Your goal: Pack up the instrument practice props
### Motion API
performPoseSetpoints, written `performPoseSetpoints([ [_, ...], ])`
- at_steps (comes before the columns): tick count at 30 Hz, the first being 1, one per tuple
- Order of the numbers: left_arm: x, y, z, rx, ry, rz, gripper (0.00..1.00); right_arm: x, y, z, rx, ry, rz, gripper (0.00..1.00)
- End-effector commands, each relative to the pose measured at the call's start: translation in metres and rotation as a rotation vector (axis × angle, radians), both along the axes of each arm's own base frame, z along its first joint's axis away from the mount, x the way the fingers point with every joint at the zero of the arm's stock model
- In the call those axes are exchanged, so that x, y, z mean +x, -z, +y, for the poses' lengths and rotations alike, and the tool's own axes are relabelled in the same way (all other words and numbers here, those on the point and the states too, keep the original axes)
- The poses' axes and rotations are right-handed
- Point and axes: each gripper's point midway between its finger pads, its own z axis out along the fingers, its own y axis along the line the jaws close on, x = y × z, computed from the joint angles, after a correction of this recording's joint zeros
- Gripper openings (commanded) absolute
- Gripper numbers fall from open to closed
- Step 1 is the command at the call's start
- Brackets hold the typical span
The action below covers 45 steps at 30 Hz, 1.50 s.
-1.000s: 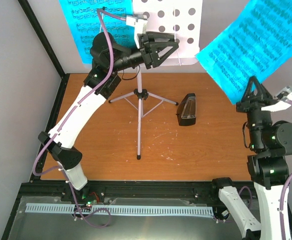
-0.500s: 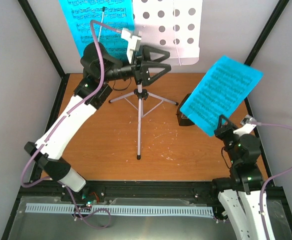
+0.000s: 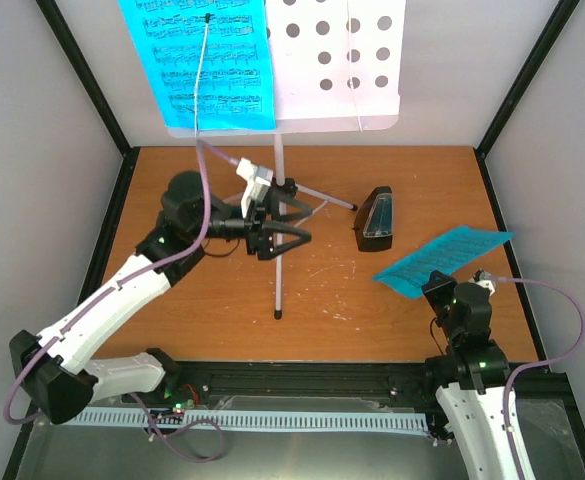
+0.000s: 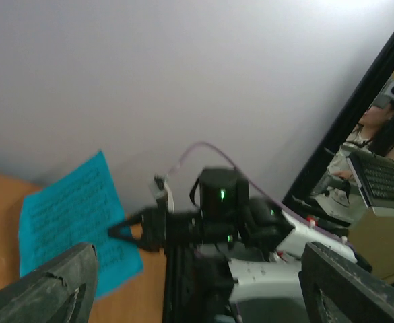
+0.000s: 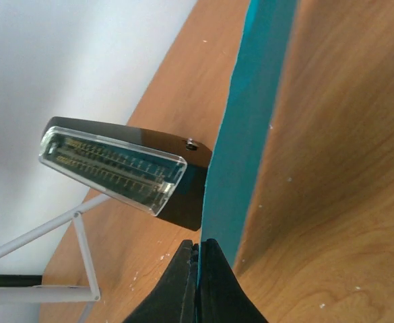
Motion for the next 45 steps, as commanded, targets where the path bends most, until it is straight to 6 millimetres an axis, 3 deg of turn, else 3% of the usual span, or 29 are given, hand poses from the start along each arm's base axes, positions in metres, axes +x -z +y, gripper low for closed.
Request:
performPoseSetpoints([
  [1, -0.01, 0.048, 0.005, 0.025, 0.006, 0.103, 0.82, -0.004, 0.026, -0.01, 0.039, 0.087, 0.088, 0.03],
  [4, -0.002, 0.095, 0.012, 0.085, -0.101, 0.189, 0.82, 0.0, 0.036, -0.004, 0.056, 0.057, 0.109, 0.03],
  [9, 0.031, 0.165, 0.03, 0.225, -0.356, 0.328, 0.83, 0.003, 0.052, 0.0, 0.064, 0.043, 0.145, 0.04],
  [12, 0.049, 0.193, 0.043, 0.258, -0.437, 0.408, 0.85, 0.002, 0.049, -0.004, 0.037, 0.055, 0.137, 0.16],
  [15, 0.068, 0.209, 0.058, 0.266, -0.522, 0.476, 0.85, 0.001, 0.044, -0.008, 0.012, 0.067, 0.123, 0.36],
  [19, 0.083, 0.211, 0.065, 0.253, -0.577, 0.465, 0.85, -0.004, 0.028, -0.019, -0.044, 0.105, 0.097, 0.66],
  [24, 0.103, 0.217, 0.064, 0.271, -0.606, 0.467, 0.81, -0.011, 0.0, -0.037, -0.14, 0.172, 0.055, 0.78],
  [32, 0.132, 0.222, 0.06, 0.282, -0.651, 0.454, 0.66, -0.007, -0.034, -0.039, -0.207, 0.158, -0.032, 0.83],
  [45, 0.16, 0.238, 0.056, 0.309, -0.701, 0.454, 0.43, 0.01, -0.04, -0.033, -0.24, 0.121, -0.044, 0.85],
])
